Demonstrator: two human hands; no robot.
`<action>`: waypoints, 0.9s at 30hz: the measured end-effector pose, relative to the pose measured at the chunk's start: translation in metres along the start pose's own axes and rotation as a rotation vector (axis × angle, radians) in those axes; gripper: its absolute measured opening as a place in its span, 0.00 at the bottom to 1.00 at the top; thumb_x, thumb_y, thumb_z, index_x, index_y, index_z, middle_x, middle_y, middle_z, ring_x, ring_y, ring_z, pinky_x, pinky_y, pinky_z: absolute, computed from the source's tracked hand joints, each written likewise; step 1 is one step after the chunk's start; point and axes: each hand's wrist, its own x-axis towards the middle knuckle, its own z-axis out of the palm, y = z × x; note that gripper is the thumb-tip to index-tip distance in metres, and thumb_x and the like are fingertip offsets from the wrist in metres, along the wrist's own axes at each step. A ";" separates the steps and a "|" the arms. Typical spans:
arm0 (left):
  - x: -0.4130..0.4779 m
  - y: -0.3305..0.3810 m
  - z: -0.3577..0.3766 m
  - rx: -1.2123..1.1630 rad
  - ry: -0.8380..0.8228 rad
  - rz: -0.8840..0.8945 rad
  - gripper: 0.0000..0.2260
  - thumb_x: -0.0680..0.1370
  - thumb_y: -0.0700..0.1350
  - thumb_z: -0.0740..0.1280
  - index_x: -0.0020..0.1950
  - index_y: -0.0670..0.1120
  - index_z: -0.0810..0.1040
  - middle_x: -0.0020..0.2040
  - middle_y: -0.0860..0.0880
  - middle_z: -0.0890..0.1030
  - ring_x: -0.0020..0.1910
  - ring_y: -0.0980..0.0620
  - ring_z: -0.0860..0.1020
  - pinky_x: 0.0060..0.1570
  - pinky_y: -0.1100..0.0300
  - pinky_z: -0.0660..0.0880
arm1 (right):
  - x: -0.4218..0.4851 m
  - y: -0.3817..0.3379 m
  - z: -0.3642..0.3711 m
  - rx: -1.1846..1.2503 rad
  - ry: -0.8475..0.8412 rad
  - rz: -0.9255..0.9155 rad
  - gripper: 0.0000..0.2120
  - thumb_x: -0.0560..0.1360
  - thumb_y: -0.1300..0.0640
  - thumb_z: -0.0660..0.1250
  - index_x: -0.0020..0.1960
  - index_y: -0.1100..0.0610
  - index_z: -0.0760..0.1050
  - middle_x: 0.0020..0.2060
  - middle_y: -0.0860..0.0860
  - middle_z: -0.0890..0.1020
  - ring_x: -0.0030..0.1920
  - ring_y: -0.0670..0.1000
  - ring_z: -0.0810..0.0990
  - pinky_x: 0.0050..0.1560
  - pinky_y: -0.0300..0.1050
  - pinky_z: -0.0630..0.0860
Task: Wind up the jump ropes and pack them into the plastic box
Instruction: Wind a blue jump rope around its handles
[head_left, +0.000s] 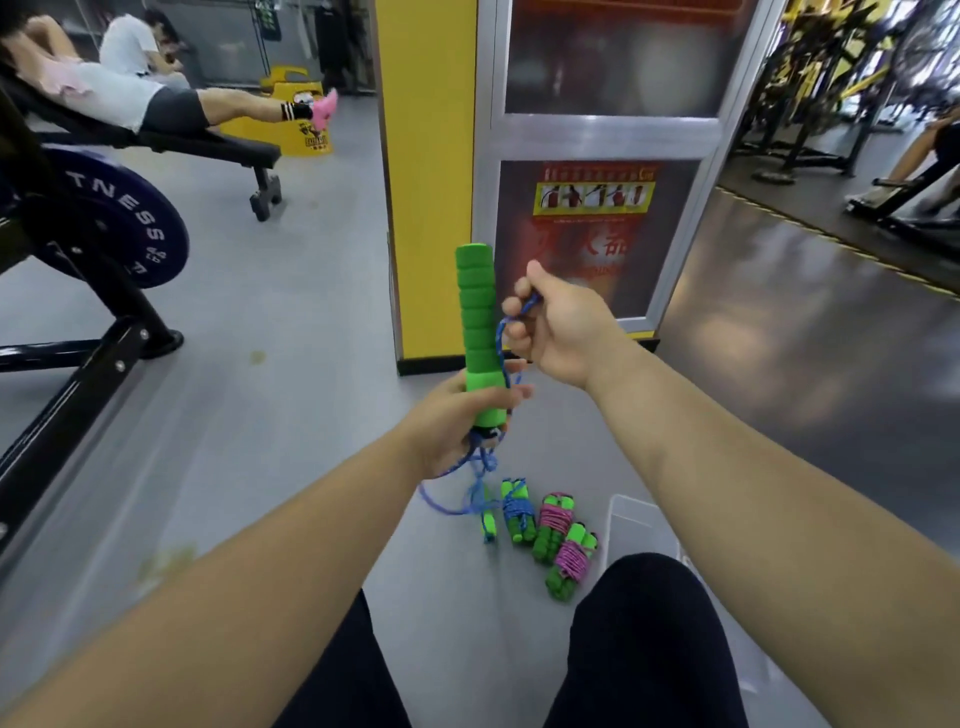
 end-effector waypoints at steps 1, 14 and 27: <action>0.001 0.001 0.004 -0.002 -0.019 0.003 0.08 0.76 0.33 0.64 0.53 0.42 0.76 0.36 0.47 0.79 0.29 0.52 0.68 0.24 0.64 0.62 | 0.000 -0.006 0.002 0.026 0.004 -0.029 0.18 0.82 0.50 0.52 0.36 0.55 0.67 0.24 0.50 0.77 0.22 0.47 0.71 0.23 0.34 0.69; 0.002 0.008 0.009 -0.334 0.180 -0.080 0.07 0.76 0.37 0.59 0.39 0.43 0.66 0.30 0.46 0.71 0.23 0.53 0.68 0.20 0.67 0.61 | -0.037 0.113 -0.073 -0.185 -0.248 0.281 0.18 0.75 0.71 0.60 0.60 0.54 0.74 0.51 0.45 0.80 0.37 0.46 0.75 0.31 0.35 0.71; -0.003 -0.021 -0.066 -0.182 0.541 -0.225 0.09 0.75 0.36 0.60 0.36 0.44 0.65 0.31 0.46 0.69 0.21 0.53 0.66 0.19 0.69 0.57 | -0.016 0.113 -0.109 -0.504 0.244 0.310 0.14 0.80 0.56 0.55 0.38 0.58 0.71 0.29 0.53 0.74 0.19 0.45 0.68 0.22 0.35 0.63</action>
